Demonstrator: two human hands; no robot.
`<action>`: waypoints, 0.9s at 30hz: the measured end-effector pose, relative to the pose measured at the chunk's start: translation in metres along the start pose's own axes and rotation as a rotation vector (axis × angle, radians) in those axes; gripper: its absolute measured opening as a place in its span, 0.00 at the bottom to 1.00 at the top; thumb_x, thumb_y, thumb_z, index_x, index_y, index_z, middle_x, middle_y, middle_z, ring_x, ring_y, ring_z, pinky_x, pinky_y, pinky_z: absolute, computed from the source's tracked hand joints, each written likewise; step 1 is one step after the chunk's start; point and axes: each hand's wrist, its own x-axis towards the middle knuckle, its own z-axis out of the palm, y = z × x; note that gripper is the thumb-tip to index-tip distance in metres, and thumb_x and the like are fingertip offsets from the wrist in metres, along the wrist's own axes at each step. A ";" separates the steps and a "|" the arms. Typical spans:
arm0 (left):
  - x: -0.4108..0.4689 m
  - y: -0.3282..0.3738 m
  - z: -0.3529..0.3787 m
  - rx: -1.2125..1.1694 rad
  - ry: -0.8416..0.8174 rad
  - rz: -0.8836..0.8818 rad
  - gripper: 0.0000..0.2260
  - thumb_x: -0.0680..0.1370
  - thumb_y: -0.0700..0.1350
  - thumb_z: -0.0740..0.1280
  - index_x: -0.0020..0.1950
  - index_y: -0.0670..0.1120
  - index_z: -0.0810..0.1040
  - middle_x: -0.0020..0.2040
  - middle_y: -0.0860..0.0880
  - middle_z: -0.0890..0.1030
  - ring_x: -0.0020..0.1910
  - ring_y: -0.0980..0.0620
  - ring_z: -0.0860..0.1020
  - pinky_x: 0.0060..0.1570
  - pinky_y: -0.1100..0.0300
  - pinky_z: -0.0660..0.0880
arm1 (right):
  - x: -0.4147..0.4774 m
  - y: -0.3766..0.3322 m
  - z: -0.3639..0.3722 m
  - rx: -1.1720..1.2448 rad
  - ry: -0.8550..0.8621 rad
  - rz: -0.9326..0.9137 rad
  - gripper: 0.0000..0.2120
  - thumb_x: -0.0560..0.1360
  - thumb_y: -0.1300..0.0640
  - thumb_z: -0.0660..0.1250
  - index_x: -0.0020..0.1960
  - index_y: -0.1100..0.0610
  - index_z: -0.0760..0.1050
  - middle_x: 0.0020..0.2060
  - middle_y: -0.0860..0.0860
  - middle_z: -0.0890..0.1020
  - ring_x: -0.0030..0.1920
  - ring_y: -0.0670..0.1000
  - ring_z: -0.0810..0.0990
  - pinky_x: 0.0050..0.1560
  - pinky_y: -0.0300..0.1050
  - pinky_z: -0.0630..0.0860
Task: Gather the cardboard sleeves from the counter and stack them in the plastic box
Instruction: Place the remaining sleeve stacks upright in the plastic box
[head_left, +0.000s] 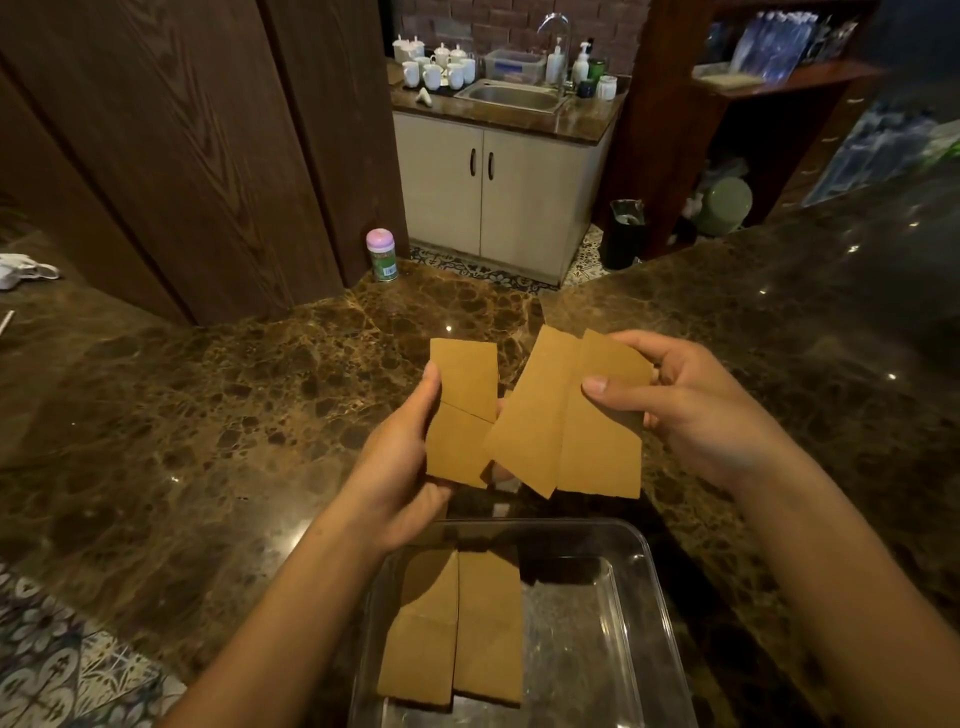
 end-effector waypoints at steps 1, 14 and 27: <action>0.000 -0.001 0.002 0.041 0.029 0.021 0.21 0.81 0.57 0.61 0.68 0.47 0.77 0.58 0.39 0.85 0.51 0.44 0.86 0.42 0.48 0.85 | 0.000 -0.001 0.000 -0.020 -0.012 -0.004 0.23 0.67 0.54 0.77 0.63 0.53 0.81 0.53 0.51 0.88 0.55 0.53 0.88 0.51 0.49 0.84; 0.008 -0.023 0.012 -0.015 0.009 -0.061 0.20 0.80 0.57 0.63 0.59 0.45 0.85 0.54 0.42 0.86 0.49 0.46 0.85 0.49 0.52 0.81 | -0.019 0.008 0.010 -0.937 -0.128 -0.860 0.15 0.72 0.59 0.78 0.59 0.52 0.85 0.58 0.45 0.86 0.56 0.45 0.84 0.55 0.44 0.82; 0.006 -0.021 0.015 0.179 0.071 0.149 0.08 0.82 0.41 0.64 0.57 0.42 0.81 0.52 0.39 0.87 0.47 0.46 0.86 0.46 0.53 0.84 | -0.028 0.009 0.021 -0.917 -0.236 -0.480 0.19 0.76 0.49 0.72 0.66 0.40 0.79 0.63 0.31 0.80 0.61 0.35 0.80 0.61 0.36 0.79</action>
